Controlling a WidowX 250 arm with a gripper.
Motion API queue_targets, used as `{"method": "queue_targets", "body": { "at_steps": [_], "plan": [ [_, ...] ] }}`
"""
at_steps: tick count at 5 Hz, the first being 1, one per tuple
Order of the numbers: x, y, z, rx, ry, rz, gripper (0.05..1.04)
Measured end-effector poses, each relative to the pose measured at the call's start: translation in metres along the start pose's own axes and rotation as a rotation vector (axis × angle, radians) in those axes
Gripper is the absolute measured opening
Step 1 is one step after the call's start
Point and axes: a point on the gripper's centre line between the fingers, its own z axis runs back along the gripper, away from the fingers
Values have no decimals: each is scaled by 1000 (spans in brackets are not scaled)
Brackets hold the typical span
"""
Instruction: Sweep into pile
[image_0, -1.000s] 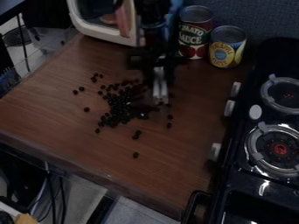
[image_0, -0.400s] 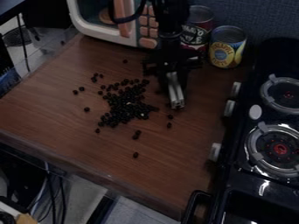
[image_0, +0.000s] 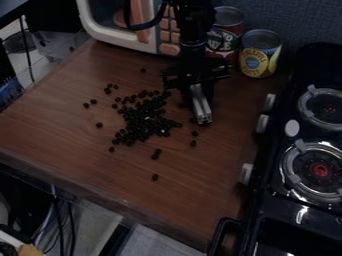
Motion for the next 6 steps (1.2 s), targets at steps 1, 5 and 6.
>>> {"method": "queue_targets", "body": {
  "at_steps": [1,5,6],
  "plan": [
    [4,11,-1,16,1,7,388],
    [2,121,12,69,-85,38,388],
    [-1,135,13,81,-102,42,388]
  ]
}}
